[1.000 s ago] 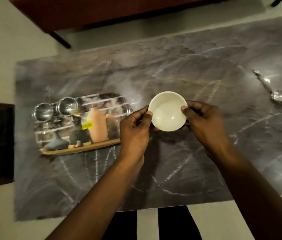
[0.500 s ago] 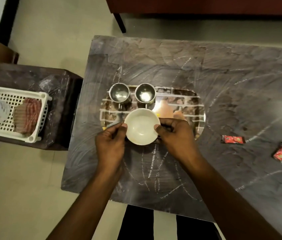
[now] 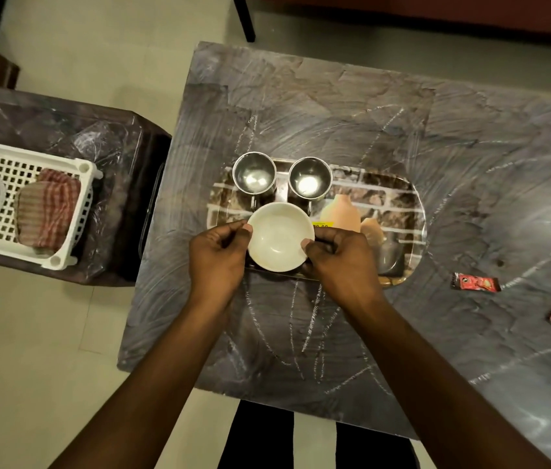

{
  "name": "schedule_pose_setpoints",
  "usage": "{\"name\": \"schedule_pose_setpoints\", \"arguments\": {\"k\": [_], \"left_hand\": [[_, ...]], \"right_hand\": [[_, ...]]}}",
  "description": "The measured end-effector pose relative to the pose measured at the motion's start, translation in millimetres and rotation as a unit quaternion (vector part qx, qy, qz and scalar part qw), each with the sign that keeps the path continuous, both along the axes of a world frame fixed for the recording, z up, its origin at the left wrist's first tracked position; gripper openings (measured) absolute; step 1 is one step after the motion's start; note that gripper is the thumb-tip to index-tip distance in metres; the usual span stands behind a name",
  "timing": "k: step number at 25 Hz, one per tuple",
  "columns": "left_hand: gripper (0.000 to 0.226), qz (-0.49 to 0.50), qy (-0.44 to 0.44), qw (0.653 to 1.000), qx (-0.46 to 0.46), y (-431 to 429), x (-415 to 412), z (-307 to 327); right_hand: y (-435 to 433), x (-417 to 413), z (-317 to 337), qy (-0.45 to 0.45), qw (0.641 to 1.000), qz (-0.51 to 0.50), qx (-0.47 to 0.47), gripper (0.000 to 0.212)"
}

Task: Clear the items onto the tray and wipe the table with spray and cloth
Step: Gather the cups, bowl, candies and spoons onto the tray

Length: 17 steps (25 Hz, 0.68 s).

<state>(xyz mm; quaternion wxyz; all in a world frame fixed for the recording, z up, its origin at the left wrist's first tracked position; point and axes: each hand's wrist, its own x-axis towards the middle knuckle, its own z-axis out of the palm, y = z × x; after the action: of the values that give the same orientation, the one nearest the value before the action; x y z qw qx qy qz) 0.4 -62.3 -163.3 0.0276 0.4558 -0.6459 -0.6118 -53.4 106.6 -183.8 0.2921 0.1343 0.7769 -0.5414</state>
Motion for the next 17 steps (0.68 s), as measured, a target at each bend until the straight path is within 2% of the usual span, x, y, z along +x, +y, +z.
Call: {"name": "schedule_pose_setpoints", "arguments": {"k": [8, 10, 12, 15, 17], "left_hand": [[0.014, 0.016, -0.02, 1.0, -0.009, 0.5, -2.3, 2.0], [0.02, 0.041, -0.022, 0.997, -0.06, 4.4, -0.8, 6.2], [0.025, 0.047, -0.007, 0.987, -0.153, 13.4, 0.7, 17.0], [0.033, -0.024, 0.062, 0.974, -0.216, 46.7, -0.5, 36.5], [0.038, -0.102, 0.101, 0.975, -0.172, 84.5, -3.7, 45.6]], "right_hand": [[-1.9, -4.7, 1.1, -0.004, 1.0, 0.015, 0.007, 0.026], [0.9, -4.1, 4.6, -0.005, 1.0, 0.013, -0.004, 0.029], [11.1, -4.3, 10.9, 0.0, 1.0, 0.003, -0.015, 0.034], [48.1, -8.5, 21.8, 0.024, 0.999, -0.019, -0.008, 0.034], [88.9, -13.4, 27.4, 0.051, 0.998, -0.042, 0.022, 0.029]]}}
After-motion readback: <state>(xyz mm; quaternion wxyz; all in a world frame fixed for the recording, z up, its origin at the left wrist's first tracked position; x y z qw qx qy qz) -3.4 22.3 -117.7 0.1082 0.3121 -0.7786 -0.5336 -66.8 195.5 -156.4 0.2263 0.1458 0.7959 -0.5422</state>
